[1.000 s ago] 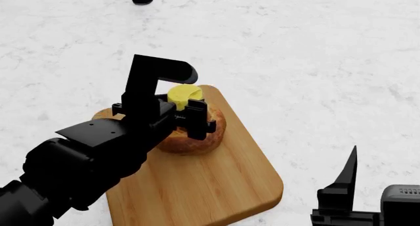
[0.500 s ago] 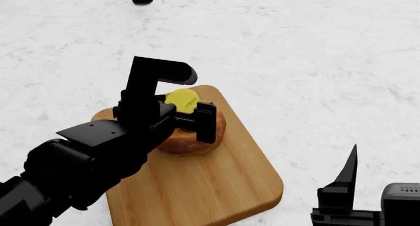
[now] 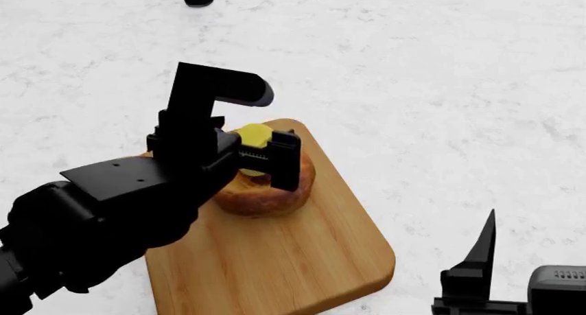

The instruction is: Pick up the wedge of cheese and place it on the slice of bread to prepare a simple cheese on bread dish.

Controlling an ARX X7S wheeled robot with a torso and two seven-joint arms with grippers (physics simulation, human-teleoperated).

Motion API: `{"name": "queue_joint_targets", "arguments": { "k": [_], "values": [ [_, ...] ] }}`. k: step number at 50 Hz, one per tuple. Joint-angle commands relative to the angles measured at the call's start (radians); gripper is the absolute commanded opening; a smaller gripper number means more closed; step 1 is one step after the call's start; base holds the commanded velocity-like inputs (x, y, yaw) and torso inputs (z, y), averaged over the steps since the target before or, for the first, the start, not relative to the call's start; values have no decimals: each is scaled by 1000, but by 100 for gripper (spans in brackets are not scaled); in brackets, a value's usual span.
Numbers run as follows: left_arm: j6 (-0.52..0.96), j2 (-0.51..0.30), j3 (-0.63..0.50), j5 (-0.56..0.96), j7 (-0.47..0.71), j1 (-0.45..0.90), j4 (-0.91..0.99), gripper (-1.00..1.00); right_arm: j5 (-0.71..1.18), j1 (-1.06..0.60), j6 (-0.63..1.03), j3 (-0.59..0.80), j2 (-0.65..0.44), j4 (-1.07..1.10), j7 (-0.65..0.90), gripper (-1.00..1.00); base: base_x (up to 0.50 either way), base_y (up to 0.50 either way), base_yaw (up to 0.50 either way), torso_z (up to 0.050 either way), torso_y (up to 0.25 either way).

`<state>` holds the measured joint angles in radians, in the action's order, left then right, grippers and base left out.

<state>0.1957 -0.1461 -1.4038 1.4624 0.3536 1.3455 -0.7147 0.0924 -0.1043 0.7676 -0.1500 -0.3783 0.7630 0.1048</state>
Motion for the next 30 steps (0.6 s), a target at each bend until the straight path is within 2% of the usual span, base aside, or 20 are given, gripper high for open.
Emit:
{"name": "queue_joint_targets", "arguments": {
  "k": [1, 9, 30],
  "values": [
    [-17, -73, -8, 1, 96, 24, 175, 100, 2, 0, -3, -1, -1, 2, 0, 100, 0, 0, 0, 0, 0],
    [32, -155, -2, 17, 229, 70, 367, 100, 6, -3, 1, 1, -4, 4, -1, 100, 0, 0, 0, 0, 0],
    [104, -315, 13, 56, 469, 122, 672, 100, 6, 13, -32, 3, -2, -17, 6, 100, 0, 0, 0, 0, 0]
  ]
}}
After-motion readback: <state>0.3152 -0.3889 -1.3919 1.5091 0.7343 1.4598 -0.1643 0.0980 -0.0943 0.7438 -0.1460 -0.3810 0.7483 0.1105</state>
